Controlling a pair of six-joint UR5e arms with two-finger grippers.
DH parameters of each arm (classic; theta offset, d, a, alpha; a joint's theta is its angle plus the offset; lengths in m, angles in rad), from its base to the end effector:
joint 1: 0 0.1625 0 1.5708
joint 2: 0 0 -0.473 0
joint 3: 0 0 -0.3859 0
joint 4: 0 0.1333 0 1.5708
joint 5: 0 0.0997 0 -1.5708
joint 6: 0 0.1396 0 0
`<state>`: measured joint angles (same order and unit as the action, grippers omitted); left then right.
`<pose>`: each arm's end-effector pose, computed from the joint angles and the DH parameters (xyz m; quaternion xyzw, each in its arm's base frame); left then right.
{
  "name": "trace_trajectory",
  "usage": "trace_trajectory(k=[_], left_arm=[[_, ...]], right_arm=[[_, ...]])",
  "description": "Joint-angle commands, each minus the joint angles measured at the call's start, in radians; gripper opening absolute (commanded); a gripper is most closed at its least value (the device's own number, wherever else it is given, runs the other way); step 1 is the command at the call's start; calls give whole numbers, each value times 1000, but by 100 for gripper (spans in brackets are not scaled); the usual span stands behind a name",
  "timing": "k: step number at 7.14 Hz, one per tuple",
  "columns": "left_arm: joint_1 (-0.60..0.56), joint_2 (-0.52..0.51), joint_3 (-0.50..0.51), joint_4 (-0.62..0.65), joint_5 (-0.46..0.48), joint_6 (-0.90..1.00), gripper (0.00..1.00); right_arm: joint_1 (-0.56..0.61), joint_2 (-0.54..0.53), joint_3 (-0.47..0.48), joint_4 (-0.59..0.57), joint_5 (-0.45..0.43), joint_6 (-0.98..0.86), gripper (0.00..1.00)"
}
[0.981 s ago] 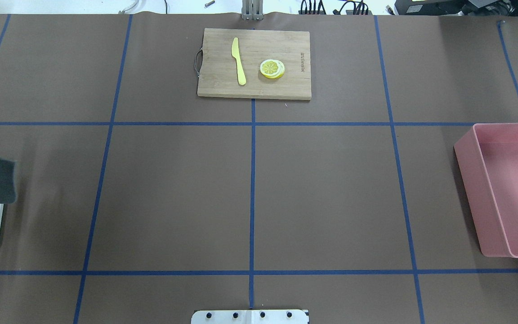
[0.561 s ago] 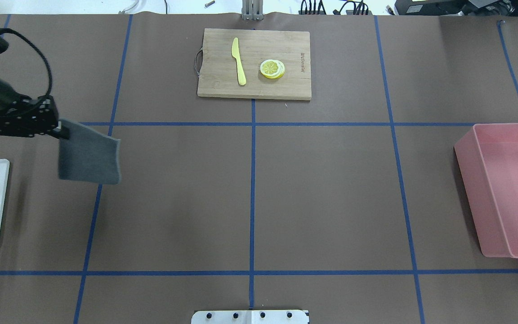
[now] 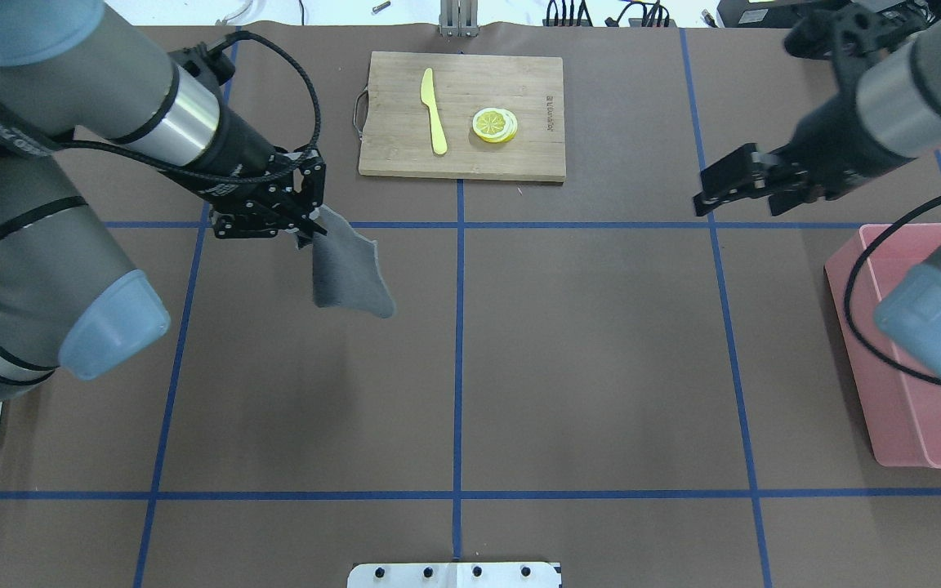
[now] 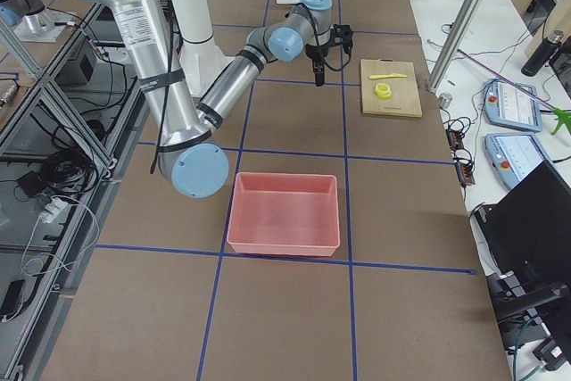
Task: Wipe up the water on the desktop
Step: 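Bring the right gripper to the cloth hanging from the left gripper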
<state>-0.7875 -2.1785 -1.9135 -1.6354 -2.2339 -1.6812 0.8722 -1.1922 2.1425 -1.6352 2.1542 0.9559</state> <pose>0.4184 -0.4873 0.2102 -0.1157 0.5279 -0.2161 0.8131 -0.3122 -0.4594 0.2845 0.0866 -0.4780 -0.0112 0.8740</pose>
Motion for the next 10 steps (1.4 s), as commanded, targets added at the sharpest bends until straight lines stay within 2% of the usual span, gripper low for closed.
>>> trace_trajectory(k=[1, 2, 4, 5, 7, 9, 10], left_arm=[[73, -84, 42, 14, 68, -124, 0], [105, -108, 57, 11, 104, -152, 0], [149, -162, 73, 5, 142, -236, 0], [151, -191, 99, 0, 142, -256, 0], [151, -201, 94, 0, 142, -261, 0], [149, -205, 74, 5, 139, -264, 0], [151, -207, 64, 6, 137, -290, 0]], right_arm=[[-252, 112, 36, 0, -315, 170, 100], [-322, 140, 33, 29, -405, 176, 100], [-476, 141, 33, 124, -656, 178, 100], [-508, 147, 33, 126, -706, 176, 100], [-530, 131, 30, 158, -711, 161, 95], [-544, 132, 28, 158, -752, 156, 89], [-545, 132, 31, 160, -757, 153, 68]])
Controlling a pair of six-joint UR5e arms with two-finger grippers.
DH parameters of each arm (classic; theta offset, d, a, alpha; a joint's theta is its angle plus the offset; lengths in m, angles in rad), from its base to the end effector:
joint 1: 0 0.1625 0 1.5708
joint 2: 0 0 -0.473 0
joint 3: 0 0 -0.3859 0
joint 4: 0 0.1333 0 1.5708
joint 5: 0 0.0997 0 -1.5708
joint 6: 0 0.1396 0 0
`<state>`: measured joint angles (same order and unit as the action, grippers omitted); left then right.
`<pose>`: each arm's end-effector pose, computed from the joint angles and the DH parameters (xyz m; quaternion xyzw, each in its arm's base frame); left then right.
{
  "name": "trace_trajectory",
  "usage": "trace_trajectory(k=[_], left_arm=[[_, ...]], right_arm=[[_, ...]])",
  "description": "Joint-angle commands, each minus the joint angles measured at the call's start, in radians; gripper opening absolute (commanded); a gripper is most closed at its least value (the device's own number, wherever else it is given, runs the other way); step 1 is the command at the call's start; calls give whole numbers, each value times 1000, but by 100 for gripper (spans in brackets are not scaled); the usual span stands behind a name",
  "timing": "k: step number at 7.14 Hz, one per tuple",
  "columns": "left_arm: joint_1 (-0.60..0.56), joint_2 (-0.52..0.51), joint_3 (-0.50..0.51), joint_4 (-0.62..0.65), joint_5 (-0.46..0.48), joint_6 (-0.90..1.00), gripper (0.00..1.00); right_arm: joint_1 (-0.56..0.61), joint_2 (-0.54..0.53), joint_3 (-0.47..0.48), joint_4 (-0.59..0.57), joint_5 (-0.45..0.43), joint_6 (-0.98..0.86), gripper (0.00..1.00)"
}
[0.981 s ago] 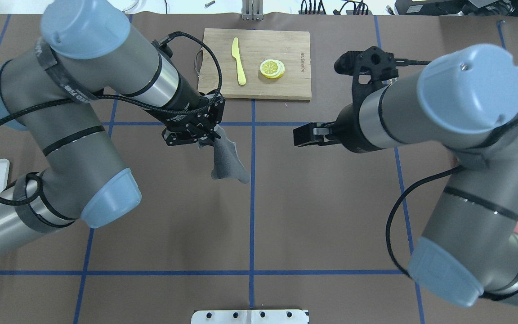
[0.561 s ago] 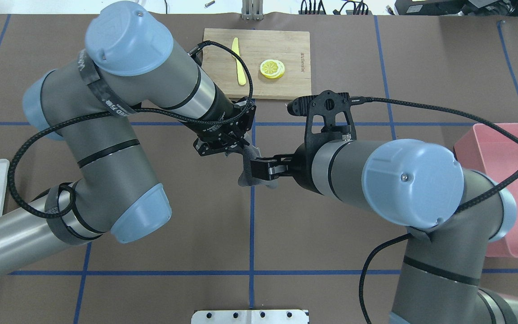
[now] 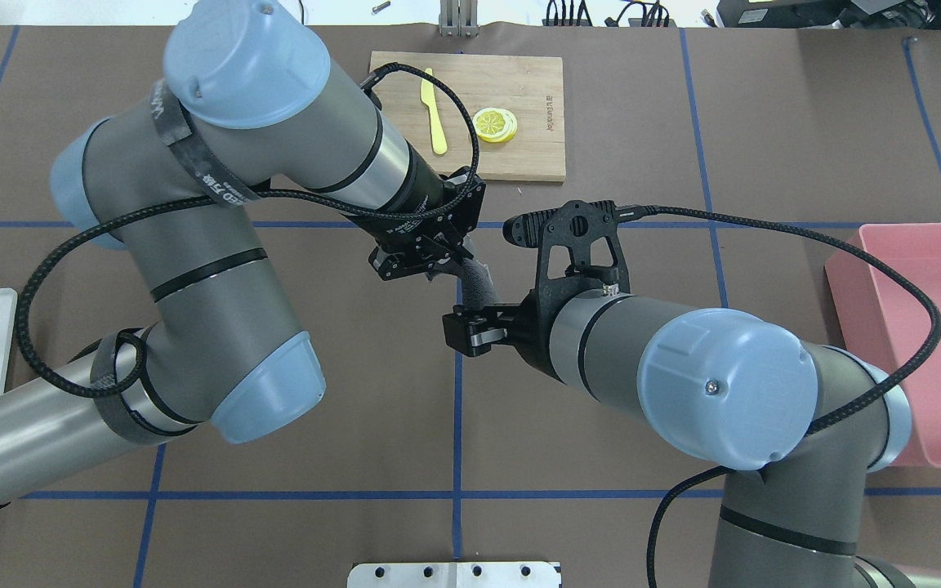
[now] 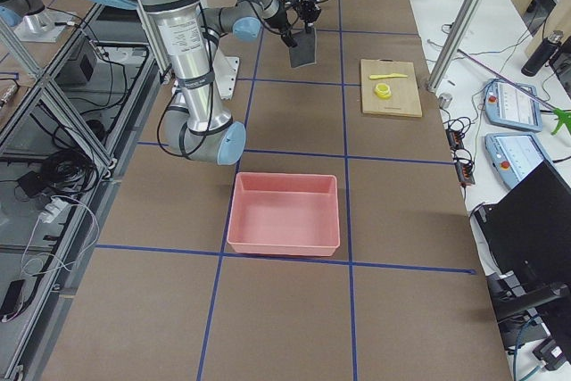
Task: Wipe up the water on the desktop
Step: 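Close the right gripper on the cloth while the left gripper opens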
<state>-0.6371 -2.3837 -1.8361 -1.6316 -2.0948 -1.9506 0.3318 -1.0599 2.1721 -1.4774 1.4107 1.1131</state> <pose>0.5069 -0.4540 0.1076 -0.1495 0.5445 -0.2740 0.7785 -0.4849 -0.3316 0.1852 0.2781 -0.4963 -0.0064 0.8223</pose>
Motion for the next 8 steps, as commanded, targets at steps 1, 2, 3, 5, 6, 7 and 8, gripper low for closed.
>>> trace_trajectory(k=[1, 2, 3, 5, 6, 7, 8], left_arm=[[1, -2, -17, 3, -4, -30, 0], [1, -2, -17, 3, -4, -30, 0], [1, -3, -19, 3, -4, -30, 0], [1, -3, -26, 3, -4, -33, 0], [1, -2, -28, 1, -7, -31, 0], [1, 0, -32, -2, -7, -30, 22], [-1, 1, -37, -2, 1, -21, 57]], right_arm=[[-5, 1, 3, 2, -13, -4, 35], [-5, 1, 5, 2, -13, -3, 29], [-5, 3, 5, 2, -21, -2, 29], [-10, 0, 8, 3, -42, -2, 6], [-13, -5, 8, 25, -42, 1, 0], [-13, -6, 8, 40, -44, 10, 0], [-14, -6, 15, 40, -44, 14, 0]])
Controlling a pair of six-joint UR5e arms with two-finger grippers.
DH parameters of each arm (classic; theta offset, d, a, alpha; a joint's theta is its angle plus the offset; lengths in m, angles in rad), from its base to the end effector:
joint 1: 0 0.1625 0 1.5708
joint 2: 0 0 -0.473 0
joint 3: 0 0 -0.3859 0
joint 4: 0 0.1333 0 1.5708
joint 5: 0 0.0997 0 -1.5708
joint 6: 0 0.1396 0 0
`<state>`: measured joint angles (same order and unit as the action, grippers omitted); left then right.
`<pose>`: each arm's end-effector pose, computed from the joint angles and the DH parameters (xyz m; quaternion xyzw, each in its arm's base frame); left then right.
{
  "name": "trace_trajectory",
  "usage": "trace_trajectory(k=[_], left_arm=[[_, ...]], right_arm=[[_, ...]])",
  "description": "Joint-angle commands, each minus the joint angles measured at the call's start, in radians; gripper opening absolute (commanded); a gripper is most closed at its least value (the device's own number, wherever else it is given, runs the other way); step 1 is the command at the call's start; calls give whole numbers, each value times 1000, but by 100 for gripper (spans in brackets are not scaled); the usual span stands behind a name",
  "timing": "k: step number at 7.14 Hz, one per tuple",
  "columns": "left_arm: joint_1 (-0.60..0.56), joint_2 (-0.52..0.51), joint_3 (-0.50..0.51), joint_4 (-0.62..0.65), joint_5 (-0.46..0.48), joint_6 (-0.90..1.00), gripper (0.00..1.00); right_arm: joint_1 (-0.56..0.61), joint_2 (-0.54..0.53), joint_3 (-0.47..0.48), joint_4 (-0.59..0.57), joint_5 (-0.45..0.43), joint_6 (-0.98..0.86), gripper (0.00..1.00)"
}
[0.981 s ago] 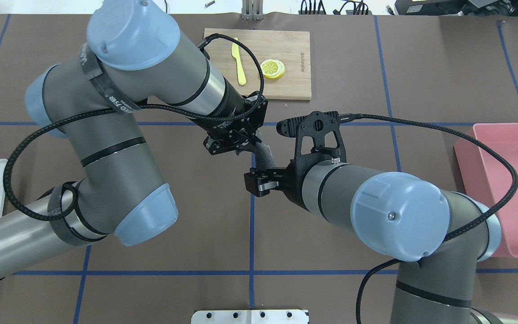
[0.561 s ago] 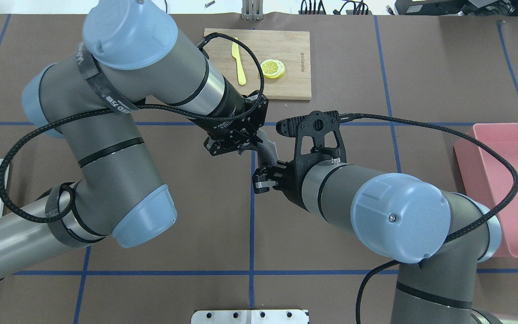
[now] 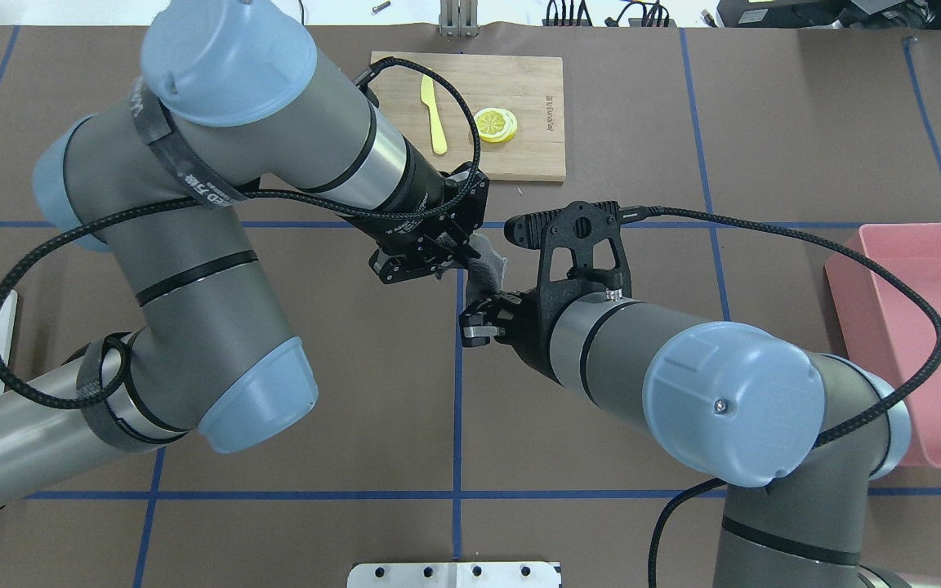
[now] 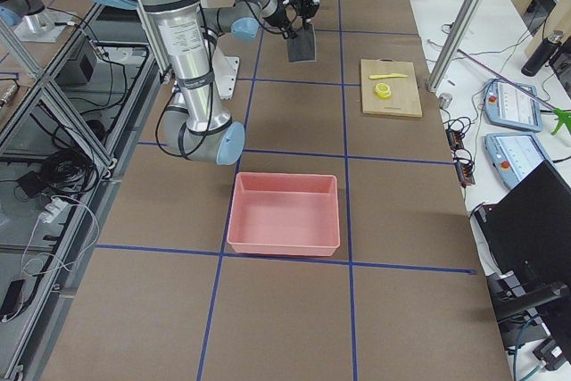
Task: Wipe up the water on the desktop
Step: 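Close the right gripper on the cloth while the left gripper opens, then lower the cloth to the table with the right gripper while the left arm withdraws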
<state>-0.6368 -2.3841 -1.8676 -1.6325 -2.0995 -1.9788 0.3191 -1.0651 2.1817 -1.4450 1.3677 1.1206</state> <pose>0.4973 -0.4460 0.0968 -0.1554 0.5551 -0.2761 0.7691 -0.4811 -0.3290 0.1793 0.2937 -0.5058 0.0059 0.8111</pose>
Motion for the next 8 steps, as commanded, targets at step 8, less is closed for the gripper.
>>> trace_trajectory(k=[8], left_arm=[[-182, 189, -165, 5, -11, 118, 98]], right_arm=[[-83, -339, -22, -3, 173, 429, 0]])
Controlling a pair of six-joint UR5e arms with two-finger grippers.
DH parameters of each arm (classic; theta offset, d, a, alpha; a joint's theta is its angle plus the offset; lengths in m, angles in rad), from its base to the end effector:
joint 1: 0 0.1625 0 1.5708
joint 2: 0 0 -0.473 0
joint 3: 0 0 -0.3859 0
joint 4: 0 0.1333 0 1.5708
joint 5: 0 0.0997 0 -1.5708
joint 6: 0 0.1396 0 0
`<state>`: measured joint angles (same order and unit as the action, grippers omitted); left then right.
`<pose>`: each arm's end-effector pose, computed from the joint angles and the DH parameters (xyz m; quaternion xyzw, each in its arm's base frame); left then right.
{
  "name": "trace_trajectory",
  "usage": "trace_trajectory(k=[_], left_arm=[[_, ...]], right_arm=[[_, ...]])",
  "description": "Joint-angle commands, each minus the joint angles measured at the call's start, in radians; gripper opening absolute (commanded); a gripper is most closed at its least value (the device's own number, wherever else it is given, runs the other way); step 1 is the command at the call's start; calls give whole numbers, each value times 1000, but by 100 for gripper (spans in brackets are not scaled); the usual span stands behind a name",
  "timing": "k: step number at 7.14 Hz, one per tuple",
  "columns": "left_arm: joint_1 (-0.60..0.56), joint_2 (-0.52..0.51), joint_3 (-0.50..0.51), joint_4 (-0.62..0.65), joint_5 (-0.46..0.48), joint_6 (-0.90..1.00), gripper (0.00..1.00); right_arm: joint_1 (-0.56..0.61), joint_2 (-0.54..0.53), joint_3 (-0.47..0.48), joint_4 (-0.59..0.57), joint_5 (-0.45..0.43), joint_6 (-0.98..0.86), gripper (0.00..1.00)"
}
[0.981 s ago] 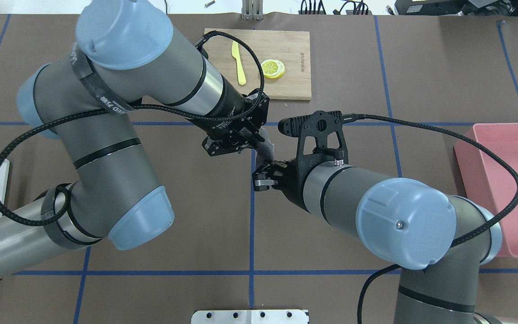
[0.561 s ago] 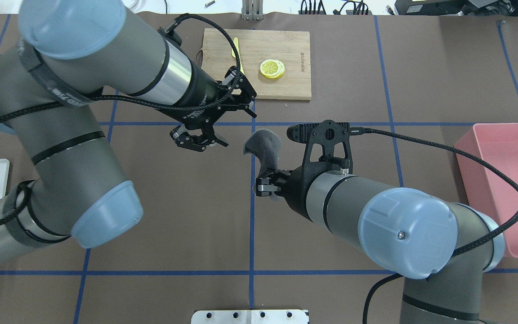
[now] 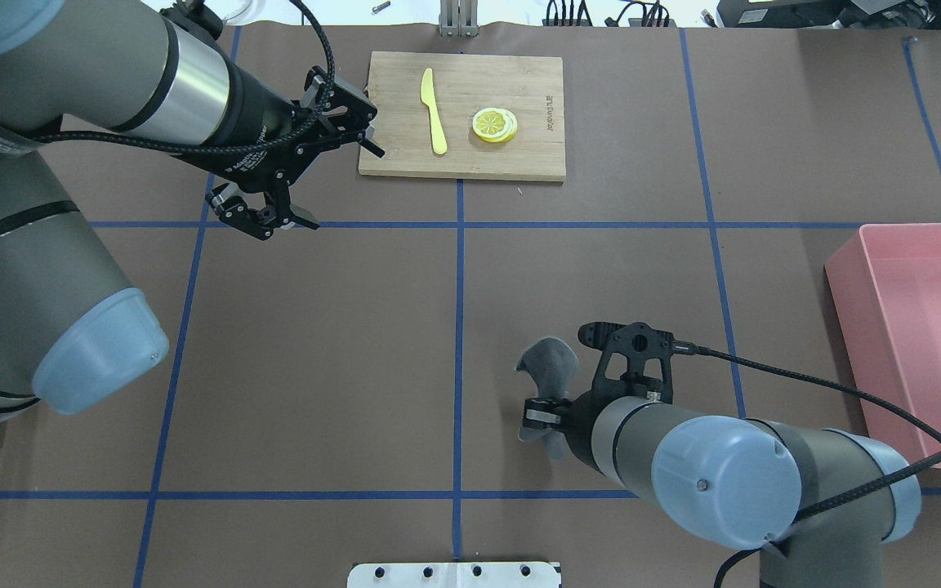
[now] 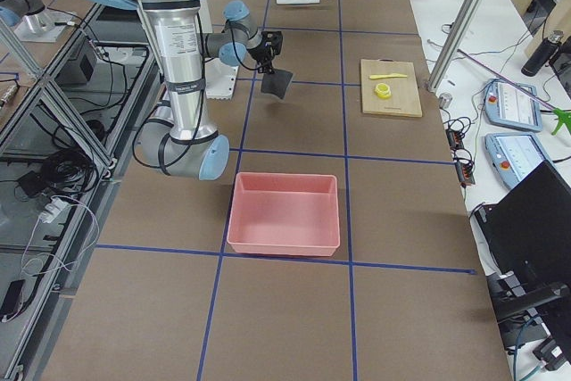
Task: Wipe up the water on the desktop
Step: 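Wipe the cloth across the table center with the right gripper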
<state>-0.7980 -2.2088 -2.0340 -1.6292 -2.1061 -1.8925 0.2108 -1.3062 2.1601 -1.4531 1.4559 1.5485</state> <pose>0.3788 -0.4774 0.1549 -0.0904 0.5656 -0.3057 0.7606 -0.5046 -0.2607 0.3240 0.1046 -0.4571 0.1098 0.8764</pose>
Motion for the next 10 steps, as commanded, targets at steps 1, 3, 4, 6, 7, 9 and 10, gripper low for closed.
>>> trace_trajectory(k=[1, 3, 4, 6, 7, 9, 10], left_arm=[[-24, 20, 9, 3, -20, 70, 98], [-41, 24, 20, 5, -22, 107, 98], [-47, 35, 20, 6, -22, 118, 98], [-75, 79, 8, 6, -29, 200, 98], [-142, 137, 8, 6, -96, 310, 98], [-325, 228, 8, 8, -240, 526, 98], [-404, 260, 17, 8, -300, 611, 98]], right_arm=[[97, -185, 13, 10, 194, -14, 0], [273, -351, 17, 11, 348, -255, 0], [321, -375, 15, 11, 350, -353, 0], [251, -168, -90, -3, 339, -264, 0], [186, -11, -174, -10, 333, -128, 0], [106, 329, -367, -130, 283, -7, 0], [102, 413, -418, -118, 270, -4, 0]])
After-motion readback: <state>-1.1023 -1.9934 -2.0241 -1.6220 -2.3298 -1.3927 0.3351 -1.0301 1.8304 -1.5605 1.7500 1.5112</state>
